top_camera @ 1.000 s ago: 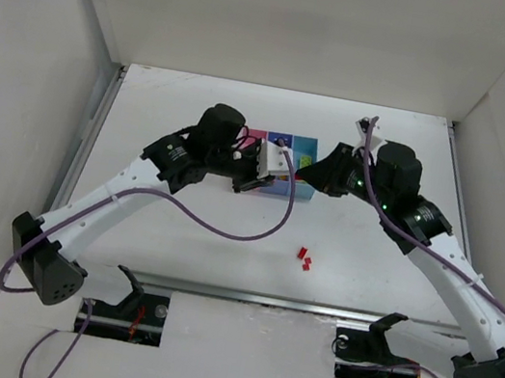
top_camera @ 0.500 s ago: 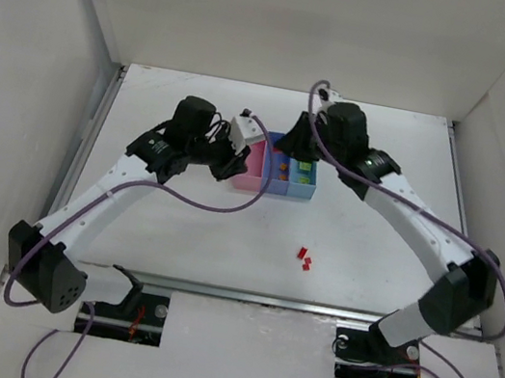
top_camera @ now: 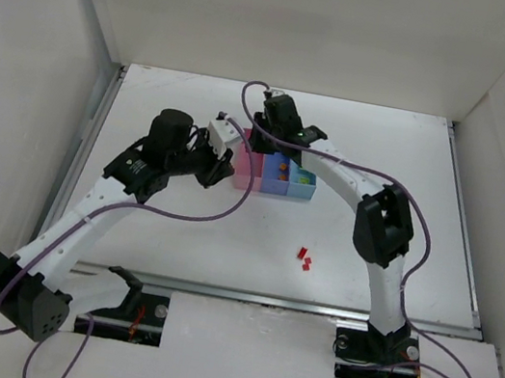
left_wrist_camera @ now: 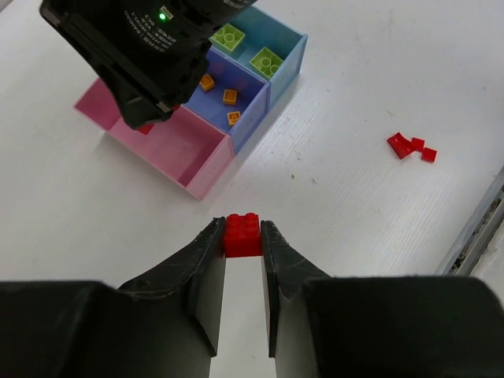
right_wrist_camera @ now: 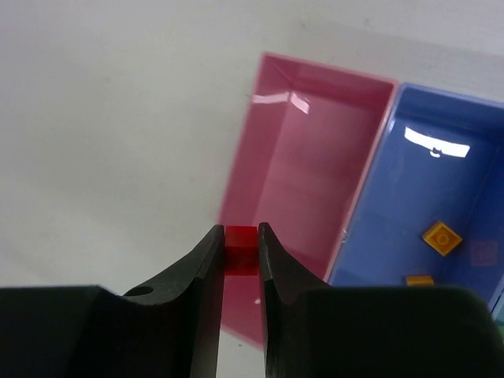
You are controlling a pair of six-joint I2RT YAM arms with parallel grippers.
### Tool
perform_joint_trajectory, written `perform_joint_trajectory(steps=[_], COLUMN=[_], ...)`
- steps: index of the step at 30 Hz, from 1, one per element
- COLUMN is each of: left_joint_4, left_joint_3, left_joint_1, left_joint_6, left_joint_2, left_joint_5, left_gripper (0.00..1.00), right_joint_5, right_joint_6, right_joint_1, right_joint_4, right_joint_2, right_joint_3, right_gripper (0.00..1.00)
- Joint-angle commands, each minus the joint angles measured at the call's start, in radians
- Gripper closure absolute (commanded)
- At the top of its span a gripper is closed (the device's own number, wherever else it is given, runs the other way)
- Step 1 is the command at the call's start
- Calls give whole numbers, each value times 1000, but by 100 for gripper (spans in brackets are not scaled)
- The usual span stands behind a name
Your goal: Sort the legos into containers by color
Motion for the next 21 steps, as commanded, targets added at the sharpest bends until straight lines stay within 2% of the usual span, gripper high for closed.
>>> perform_joint_trajectory(steps=[1,5,7,9,10,14,17,21], left_joint_4=[32,41,51,52,52,52,52,52], left_joint_3=[-18,-18,-18,-18,-18,-9,0,19], left_joint_1=[7,7,7,7,7,7,7,7], left_joint_6=[-11,-11,-11,-11,-11,-2,-2,-2], left_joint_2=[-21,-21,-21,-12,-12,10,21,40], left_joint_5=[0,0,0,9,9,9,9,19], left_gripper=[100,100,100,100,100,100,100,100], right_joint_5=[75,96,83,45,20,20,38,38], right_joint_6=[-22,-22,-22,-48,-48,-57,-57,-66], right_joint_1=[0,0,0,0,0,0,0,0], right_joint_4=[-31,-41,-41,-41,-50,-84,-94,-94], right_joint_2=[-10,1,12,21,30,41,20,-23], right_joint_3=[57,68,59,58,58,68,68,68], right_gripper=[97,97,92,73,56,35,31,31])
